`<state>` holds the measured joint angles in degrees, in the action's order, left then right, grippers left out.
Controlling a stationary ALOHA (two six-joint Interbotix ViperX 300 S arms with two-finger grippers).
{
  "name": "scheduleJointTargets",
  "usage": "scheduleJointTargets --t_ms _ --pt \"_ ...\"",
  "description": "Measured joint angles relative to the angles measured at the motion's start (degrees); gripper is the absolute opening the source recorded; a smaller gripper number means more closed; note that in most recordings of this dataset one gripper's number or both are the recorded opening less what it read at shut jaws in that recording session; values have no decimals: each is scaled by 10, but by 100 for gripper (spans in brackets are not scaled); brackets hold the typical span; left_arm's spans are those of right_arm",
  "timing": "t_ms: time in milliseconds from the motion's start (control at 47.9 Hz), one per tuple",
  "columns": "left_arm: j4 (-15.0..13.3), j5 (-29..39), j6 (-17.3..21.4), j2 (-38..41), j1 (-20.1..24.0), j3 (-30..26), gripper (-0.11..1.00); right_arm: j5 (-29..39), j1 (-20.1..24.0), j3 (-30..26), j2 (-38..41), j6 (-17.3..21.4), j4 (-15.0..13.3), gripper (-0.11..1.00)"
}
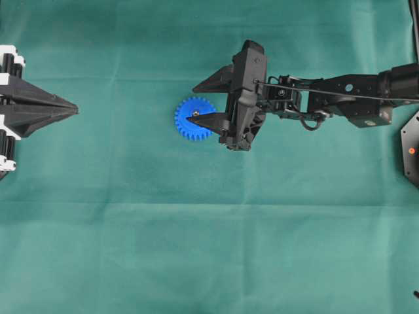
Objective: Insert the shaft placed at a random location into the center hole of the medium gear at another random location.
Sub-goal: 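Open the right gripper and withdraw it right, away from the gear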
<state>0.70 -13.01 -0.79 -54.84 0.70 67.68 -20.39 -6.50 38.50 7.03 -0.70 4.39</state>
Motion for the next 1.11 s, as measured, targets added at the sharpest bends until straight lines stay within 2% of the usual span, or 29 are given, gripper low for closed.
scheduleJointTargets --t_ms 230,876,1106 --pt "0 0 0 0 0 0 0 18 0 8 -12 0 -1 73" --pt "0 0 0 -1 1 0 0 24 1 121 -120 4 0 74" --pt "0 0 0 -1 1 0 0 25 1 127 -129 11 0 74"
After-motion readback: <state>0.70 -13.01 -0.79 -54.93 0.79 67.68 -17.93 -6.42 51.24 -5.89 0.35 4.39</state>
